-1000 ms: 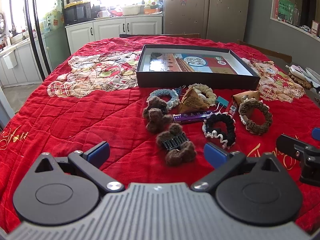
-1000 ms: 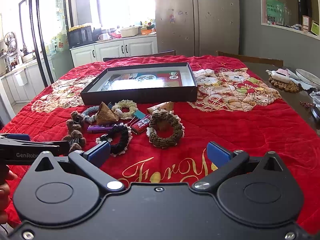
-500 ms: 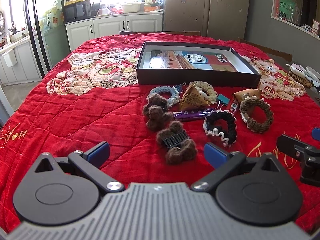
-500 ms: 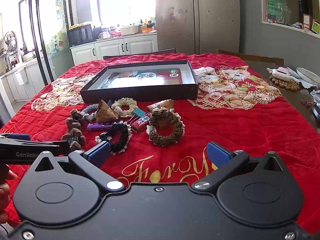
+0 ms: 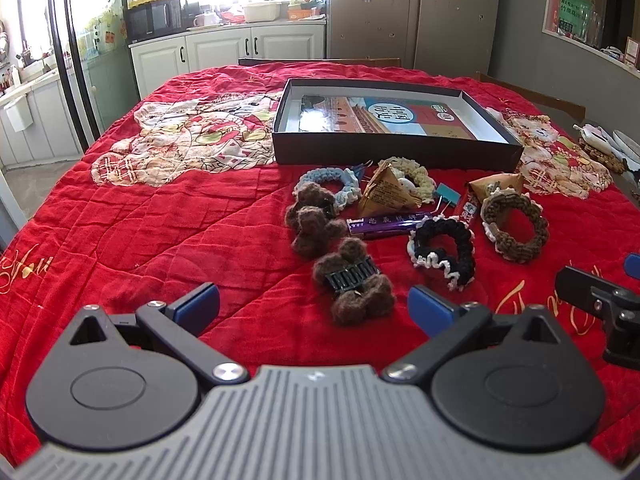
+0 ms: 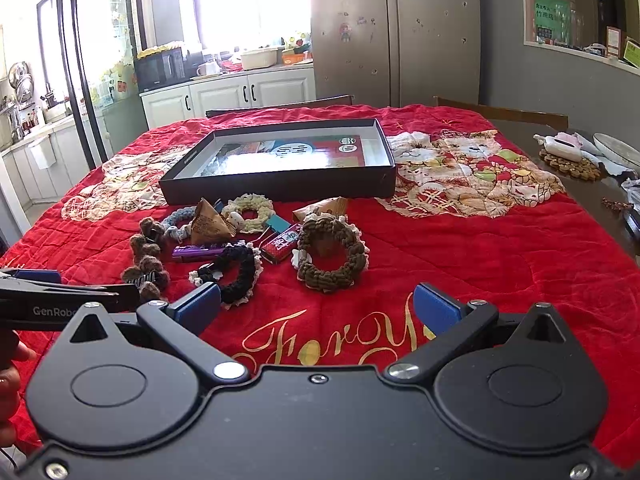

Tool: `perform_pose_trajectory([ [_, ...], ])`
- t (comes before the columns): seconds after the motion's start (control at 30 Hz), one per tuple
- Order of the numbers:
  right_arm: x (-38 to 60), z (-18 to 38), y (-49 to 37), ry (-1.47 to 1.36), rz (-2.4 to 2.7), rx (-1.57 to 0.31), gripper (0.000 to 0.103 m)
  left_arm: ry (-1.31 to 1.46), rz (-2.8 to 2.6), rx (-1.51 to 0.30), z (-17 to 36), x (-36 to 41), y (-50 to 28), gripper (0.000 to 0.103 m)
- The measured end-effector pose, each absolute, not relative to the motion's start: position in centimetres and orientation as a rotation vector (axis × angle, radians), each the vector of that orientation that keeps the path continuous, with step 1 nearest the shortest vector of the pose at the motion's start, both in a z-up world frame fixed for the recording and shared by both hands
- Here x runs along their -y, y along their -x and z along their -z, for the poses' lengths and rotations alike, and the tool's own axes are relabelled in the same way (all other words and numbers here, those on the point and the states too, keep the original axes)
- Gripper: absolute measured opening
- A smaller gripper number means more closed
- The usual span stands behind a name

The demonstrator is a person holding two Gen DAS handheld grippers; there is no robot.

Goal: Organize objects

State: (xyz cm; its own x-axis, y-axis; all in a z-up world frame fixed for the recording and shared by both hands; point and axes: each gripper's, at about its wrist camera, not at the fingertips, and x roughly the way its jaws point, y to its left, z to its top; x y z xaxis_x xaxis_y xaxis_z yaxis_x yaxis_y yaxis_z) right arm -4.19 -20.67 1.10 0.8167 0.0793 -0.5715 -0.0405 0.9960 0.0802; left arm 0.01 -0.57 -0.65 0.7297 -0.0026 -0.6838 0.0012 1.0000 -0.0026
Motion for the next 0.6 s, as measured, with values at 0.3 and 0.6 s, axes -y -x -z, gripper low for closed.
perform_pose_trajectory([
  [0.3, 20.85, -0.88, 4.05, -0.071, -0.063, -0.621, 0.103, 0.002, 0.004, -0.762, 0.75, 0.51, -0.17, 0.103],
  [0.6, 20.93, -0.67, 3.52, -0.061, -0.06, -0.631, 0.103, 0.0, 0.014, -0.79, 1.27, 0.51, -0.76, 0.103],
])
